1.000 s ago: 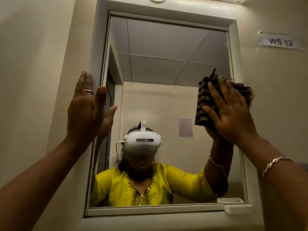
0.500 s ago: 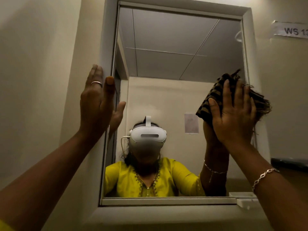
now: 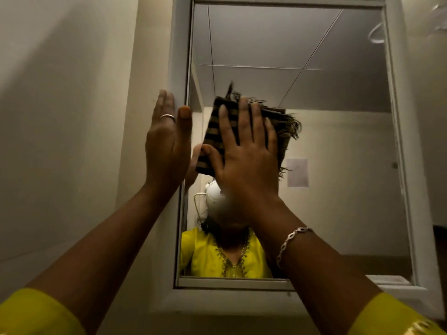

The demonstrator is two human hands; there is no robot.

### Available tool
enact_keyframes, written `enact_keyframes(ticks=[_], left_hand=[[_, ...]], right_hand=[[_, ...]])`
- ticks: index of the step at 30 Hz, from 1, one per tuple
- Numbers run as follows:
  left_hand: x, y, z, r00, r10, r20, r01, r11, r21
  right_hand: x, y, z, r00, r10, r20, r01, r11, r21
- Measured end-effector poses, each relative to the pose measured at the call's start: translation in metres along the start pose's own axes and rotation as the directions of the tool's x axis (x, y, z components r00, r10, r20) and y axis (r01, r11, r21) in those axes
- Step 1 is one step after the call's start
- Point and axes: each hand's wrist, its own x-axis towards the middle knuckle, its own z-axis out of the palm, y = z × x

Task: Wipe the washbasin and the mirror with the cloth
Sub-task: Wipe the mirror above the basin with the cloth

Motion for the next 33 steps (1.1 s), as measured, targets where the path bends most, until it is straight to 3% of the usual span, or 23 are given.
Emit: enact_keyframes(ticks=[3,15,33], left_hand=[[0.001,0.003,-0.002,0.997,-0.083,-0.005,0.083,0.996,-0.026],[-0.001,0.002,-0.001,0.998,-0.059,0.022,0.055,0.991,0.123],[-0.007,0.023,0.0,0.997,-0.047,0.067,0.022,0.939,0.344]], right_hand=[[0.004,-0.016,0.005,0.998,-0.059,0.009,0.059,0.998,0.007],[0.005,-0.001,0.004,0.948,-0.311,0.064,0.308,0.95,0.053],[-0.026,0.129,-0.044,0.974,-0.157,0.162,0.171,0.983,-0.072]])
